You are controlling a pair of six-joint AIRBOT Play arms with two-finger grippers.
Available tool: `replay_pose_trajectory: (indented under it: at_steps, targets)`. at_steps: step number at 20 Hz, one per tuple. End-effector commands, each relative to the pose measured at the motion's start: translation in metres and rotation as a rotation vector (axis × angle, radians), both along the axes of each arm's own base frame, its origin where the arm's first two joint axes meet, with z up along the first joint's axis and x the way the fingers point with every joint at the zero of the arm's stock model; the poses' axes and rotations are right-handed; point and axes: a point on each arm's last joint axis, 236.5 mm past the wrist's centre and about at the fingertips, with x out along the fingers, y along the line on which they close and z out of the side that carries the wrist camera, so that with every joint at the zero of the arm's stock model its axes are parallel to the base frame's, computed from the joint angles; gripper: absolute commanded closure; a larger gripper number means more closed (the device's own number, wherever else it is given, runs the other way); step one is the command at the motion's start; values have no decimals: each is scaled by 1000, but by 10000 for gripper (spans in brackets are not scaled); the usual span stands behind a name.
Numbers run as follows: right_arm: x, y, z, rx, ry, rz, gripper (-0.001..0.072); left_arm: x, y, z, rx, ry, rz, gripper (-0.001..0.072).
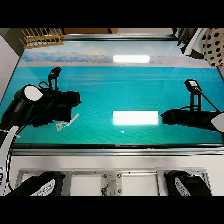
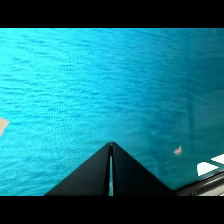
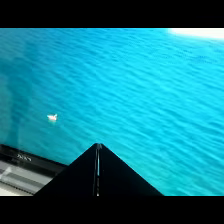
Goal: Fold the clothes and pants, and hang the long-sleeved shirts on hangers.
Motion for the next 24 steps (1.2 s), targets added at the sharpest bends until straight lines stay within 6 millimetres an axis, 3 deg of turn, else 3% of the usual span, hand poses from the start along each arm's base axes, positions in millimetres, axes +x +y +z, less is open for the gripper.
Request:
replay_pose_trajectory:
  at_steps: [1,2,3,4,5,7,10,16,18,21,22,24]
  targets:
    - [0,0,0,0,-1,1,688,9,2,4,-1,-39,21,702]
    - [0,0,0,0,-1,1,688,15,3,6,0,-61,32,701]
    - [0,0,0,0,-1,1,688,21,6,8,16,-94,33,608]
    - [0,0,0,0,-1,1,688,28,17,8,58,-136,31,168]
    - [0,0,0,1,-1,1,687,36,33,7,118,-169,42,7]
    - [0,0,0,0,-1,1,688,46,72,-3,296,-209,40,15]
    - [0,0,0,0,-1,1,688,45,115,-45,500,-110,38,15]
    - [0,0,0,0,-1,1,688,37,94,-135,534,72,-69,15]
    - [0,0,0,0,-1,1,688,36,93,-148,541,94,-71,16]
    - [0,0,0,0,-1,1,688,41,117,-148,615,98,23,17]
    - [0,0,0,0,-1,1,688,41,121,-147,624,102,43,116]
    - [0,0,0,0,-1,1,688,40,122,-147,627,107,44,391]
